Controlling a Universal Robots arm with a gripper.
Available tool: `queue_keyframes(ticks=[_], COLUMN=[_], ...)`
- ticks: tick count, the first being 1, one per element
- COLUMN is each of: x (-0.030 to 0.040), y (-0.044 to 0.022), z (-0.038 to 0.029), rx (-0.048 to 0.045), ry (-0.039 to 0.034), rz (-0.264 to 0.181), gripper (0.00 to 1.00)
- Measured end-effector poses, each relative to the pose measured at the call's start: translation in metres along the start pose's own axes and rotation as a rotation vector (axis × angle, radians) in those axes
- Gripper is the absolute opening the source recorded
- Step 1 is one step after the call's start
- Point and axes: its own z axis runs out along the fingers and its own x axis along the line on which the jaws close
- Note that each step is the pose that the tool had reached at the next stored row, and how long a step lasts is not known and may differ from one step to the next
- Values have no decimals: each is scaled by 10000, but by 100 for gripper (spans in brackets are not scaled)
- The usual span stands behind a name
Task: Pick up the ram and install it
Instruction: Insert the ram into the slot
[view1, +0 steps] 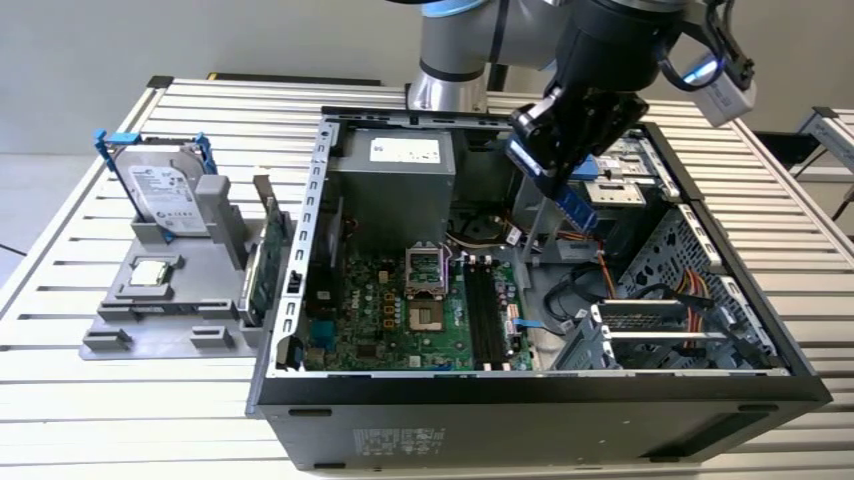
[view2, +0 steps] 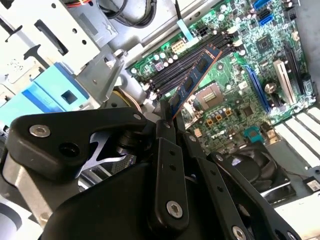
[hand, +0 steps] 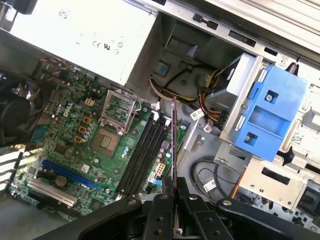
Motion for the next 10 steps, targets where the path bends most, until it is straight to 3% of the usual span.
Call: queue_keyframes(ticks=[10], x=[0], y=[-1], z=[0], rx=[-22], ry=[-25], rz=[911], gripper=[0])
